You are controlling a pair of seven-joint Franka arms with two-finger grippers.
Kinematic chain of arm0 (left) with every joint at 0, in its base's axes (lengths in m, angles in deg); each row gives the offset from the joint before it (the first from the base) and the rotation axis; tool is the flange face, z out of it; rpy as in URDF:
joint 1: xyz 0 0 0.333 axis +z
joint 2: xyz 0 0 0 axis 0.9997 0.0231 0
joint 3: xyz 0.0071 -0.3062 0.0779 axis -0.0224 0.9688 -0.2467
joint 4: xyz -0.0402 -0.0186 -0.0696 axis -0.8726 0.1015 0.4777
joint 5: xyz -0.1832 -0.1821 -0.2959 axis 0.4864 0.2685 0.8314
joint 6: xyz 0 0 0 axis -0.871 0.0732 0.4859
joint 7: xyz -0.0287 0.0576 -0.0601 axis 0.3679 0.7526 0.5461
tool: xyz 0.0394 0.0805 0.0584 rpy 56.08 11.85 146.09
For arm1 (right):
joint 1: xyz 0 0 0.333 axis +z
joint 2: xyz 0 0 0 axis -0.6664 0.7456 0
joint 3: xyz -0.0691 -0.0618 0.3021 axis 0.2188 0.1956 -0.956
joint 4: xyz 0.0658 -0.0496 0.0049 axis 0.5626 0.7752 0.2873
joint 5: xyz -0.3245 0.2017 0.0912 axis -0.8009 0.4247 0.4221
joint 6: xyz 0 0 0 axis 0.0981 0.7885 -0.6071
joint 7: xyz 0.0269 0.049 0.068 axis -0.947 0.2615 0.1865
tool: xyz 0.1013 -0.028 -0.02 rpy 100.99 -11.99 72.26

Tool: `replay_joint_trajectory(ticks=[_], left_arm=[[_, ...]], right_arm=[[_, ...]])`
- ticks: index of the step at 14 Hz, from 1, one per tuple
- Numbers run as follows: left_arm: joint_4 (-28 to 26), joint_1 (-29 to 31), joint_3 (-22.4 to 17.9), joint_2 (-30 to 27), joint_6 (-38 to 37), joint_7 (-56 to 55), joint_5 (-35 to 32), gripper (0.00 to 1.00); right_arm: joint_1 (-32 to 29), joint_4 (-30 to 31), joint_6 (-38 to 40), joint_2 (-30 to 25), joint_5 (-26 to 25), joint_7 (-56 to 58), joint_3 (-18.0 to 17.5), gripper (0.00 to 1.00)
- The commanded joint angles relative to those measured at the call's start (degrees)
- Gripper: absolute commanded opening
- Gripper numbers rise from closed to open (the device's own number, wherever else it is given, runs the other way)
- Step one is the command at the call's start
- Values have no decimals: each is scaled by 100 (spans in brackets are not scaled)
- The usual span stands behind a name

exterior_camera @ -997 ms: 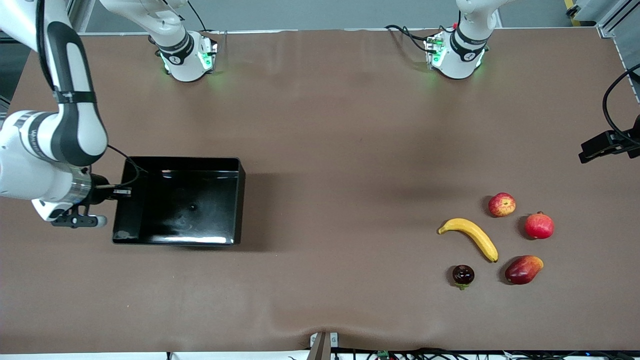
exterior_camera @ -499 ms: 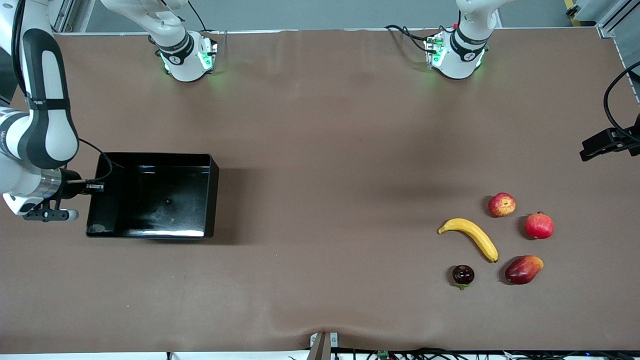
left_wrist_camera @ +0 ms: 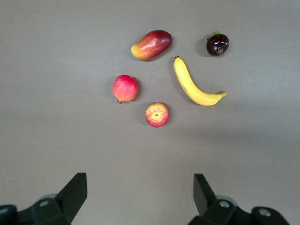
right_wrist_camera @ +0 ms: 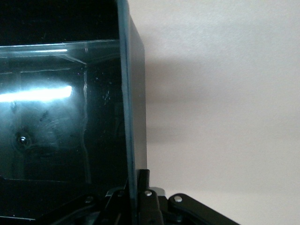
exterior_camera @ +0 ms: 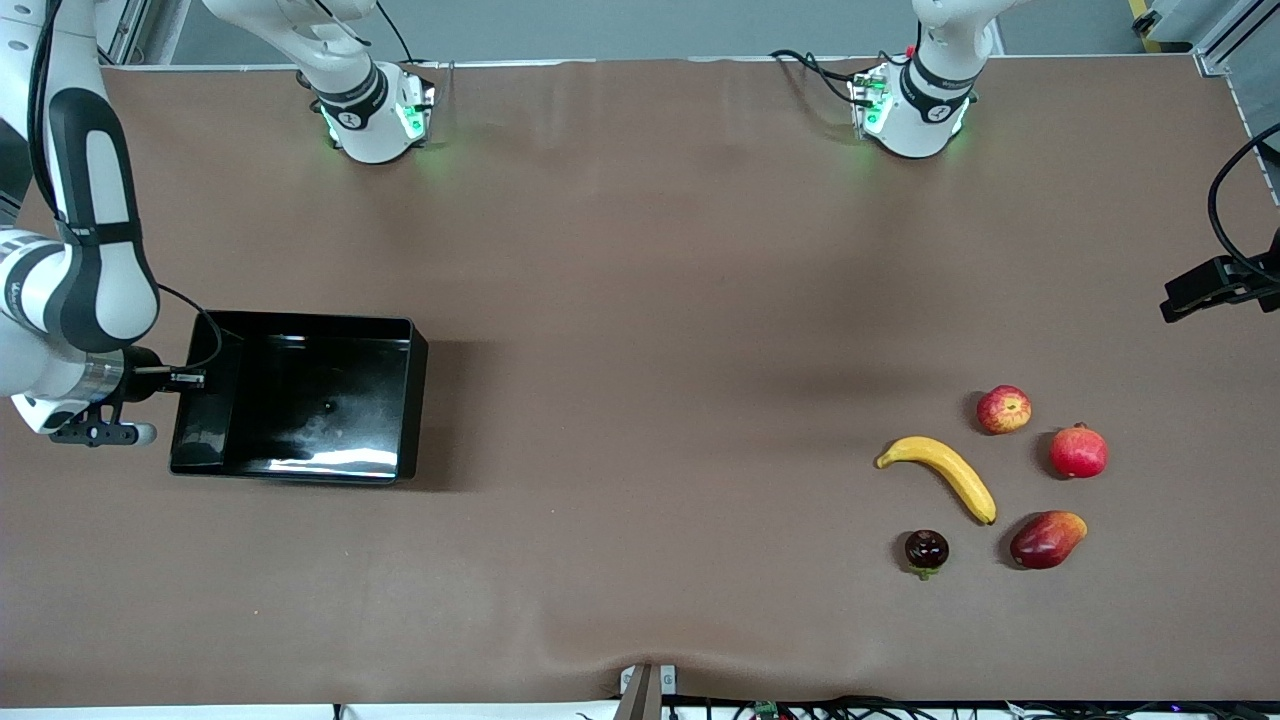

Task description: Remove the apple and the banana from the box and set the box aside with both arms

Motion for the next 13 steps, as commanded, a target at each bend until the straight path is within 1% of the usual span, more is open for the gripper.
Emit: replay_joint_trajectory(ticks=[1, 2, 3, 5, 7, 8, 10, 13], left_arm=[[-92, 88, -18, -183, -38, 135, 121, 100], [-83, 263, 26, -227, -38, 170, 130, 100], [-92, 290, 44, -245, -38, 223, 173, 100], [-92, 291, 0, -297, -38, 363, 358, 100], [-205, 194, -44, -402, -46, 372, 385, 100], [-311, -6, -279, -533, -38, 372, 402, 100], [-539, -734, -1007, -771, -38, 372, 411, 100], [-812, -1552, -1852, -1000, -38, 399, 561, 100]], right_arm=[[-204, -18, -251, 68, -80, 342, -68, 0], [-222, -27, -296, 129, -72, 360, -68, 0], [-222, -36, -297, 156, -72, 352, -68, 0], [-231, -53, -314, 243, -54, 352, -68, 0], [-240, -53, -305, 279, -54, 343, -68, 0], [-231, -53, -305, 279, -54, 334, -68, 0], [-275, -53, -305, 340, -54, 334, -68, 0], [-301, -62, -314, 419, -28, 334, -68, 0]])
